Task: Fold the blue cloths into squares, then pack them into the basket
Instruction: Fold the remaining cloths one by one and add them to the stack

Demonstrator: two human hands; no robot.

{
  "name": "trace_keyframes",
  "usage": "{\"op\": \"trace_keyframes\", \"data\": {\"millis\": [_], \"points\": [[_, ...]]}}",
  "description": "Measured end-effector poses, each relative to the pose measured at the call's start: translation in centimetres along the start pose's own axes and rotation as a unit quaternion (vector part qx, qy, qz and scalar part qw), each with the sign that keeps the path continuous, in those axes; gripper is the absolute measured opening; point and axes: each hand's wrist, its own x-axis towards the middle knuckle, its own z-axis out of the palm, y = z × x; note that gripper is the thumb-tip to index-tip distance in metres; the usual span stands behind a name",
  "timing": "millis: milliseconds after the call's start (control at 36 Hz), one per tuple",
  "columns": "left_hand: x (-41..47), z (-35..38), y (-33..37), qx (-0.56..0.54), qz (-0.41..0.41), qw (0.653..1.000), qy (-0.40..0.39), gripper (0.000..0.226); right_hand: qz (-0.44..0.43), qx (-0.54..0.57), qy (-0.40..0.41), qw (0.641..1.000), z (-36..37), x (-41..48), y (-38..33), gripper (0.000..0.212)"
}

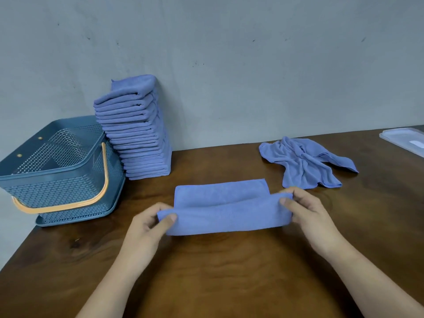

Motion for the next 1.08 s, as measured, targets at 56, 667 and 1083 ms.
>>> {"op": "trace_keyframes", "data": {"millis": [56,667,1083], "points": [[2.6,0.2,-0.3,-0.043,-0.035,0.998,-0.002,0.035,0.018,0.014,0.011,1.000,0.6,2.3,0.1,0.022],[9.9,2.7,-6.5,0.076,-0.120,0.988,0.066,0.038,0.062,-0.206,0.037,0.976,2.7,9.8,5.4,0.035],[9.2,3.3,-5.9,0.260,-0.033,0.964,0.049,0.033,0.015,-0.426,-0.001,0.905,3.4,9.6,4.7,0.046]]}}
